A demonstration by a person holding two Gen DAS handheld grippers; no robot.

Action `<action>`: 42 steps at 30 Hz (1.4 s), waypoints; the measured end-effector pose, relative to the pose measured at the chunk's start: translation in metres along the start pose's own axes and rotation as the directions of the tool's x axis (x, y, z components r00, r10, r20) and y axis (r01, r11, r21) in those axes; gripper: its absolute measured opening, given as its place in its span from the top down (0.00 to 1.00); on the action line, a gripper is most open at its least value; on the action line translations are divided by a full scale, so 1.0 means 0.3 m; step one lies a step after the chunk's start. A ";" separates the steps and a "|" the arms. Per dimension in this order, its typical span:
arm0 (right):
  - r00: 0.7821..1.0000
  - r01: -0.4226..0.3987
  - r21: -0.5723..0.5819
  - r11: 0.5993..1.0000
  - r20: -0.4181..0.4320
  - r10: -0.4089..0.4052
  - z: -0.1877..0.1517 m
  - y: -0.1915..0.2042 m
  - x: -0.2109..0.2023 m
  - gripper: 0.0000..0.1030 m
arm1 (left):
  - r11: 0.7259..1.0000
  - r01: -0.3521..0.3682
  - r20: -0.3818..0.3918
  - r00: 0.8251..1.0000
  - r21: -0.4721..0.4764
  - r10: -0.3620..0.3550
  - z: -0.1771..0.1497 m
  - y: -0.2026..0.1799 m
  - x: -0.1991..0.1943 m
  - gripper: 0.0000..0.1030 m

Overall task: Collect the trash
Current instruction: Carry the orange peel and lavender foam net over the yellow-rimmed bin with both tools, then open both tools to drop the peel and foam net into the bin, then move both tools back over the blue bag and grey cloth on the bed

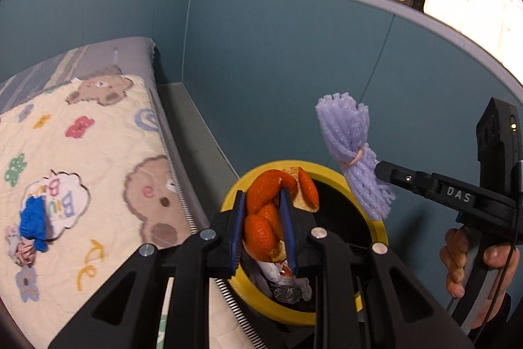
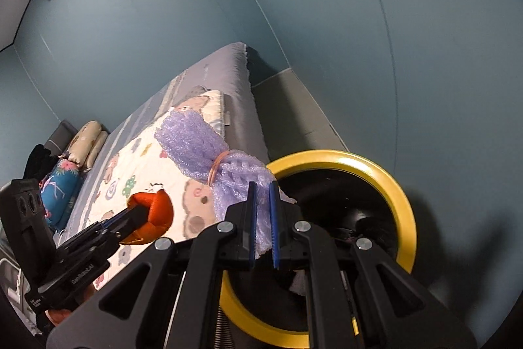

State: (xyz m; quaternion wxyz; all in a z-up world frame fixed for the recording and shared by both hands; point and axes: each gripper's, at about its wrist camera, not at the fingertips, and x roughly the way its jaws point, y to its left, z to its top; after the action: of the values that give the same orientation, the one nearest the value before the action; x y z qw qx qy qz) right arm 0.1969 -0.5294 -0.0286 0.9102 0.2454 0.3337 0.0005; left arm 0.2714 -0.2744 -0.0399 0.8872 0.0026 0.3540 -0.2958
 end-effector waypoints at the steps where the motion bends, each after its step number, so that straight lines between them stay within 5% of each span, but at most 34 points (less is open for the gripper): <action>1: 1.000 0.000 0.008 1.000 -0.006 0.000 -0.004 -0.017 0.008 0.93 | 1.000 0.001 -0.007 1.000 0.000 -0.001 -0.004 -0.005 0.015 0.81; 16: 0.997 0.041 0.073 0.997 -0.066 -0.037 -0.063 -0.155 0.128 0.89 | 1.000 0.023 -0.112 0.993 -0.018 -0.025 -0.062 -0.019 0.212 0.77; 18: 0.997 0.046 0.075 0.996 -0.066 -0.041 -0.060 -0.148 0.138 0.87 | 0.999 0.029 -0.110 0.993 -0.020 -0.031 -0.060 -0.018 0.212 0.68; 22: 0.997 0.050 0.081 0.995 -0.060 -0.045 -0.060 -0.146 0.127 0.64 | 0.999 0.033 -0.094 0.995 -0.027 -0.035 -0.055 -0.019 0.198 0.57; 30: 0.996 0.073 0.092 0.993 -0.052 -0.069 -0.065 -0.134 0.110 0.49 | 1.000 -0.004 -0.042 0.999 -0.024 0.003 -0.067 0.011 0.130 0.27; 42: 0.998 0.011 0.046 0.999 -0.054 -0.008 -0.057 0.012 0.111 0.32 | 0.989 -0.093 0.045 0.994 -0.112 0.099 -0.066 0.159 -0.028 0.14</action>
State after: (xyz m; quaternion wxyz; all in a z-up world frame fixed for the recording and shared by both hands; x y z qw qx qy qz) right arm 0.2129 -0.5132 -0.0584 0.8950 0.2645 0.3592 -0.0048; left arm 0.2792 -0.2265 -0.0593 0.9078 -0.0365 0.3469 -0.2328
